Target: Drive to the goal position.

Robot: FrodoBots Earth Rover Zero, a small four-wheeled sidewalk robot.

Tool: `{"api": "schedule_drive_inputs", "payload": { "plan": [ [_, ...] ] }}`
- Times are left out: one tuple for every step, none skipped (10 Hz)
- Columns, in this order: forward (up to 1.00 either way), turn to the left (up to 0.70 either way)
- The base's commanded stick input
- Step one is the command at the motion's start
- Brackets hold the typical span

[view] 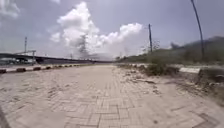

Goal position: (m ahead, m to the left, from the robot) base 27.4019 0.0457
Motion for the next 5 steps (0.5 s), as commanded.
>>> {"api": "schedule_drive_inputs", "payload": {
  "plan": [
    [1.00,0.21],
    [1.00,0.40],
    [1.00,0.40],
    [1.00,0.06],
    [1.00,0.01]
  ]
}}
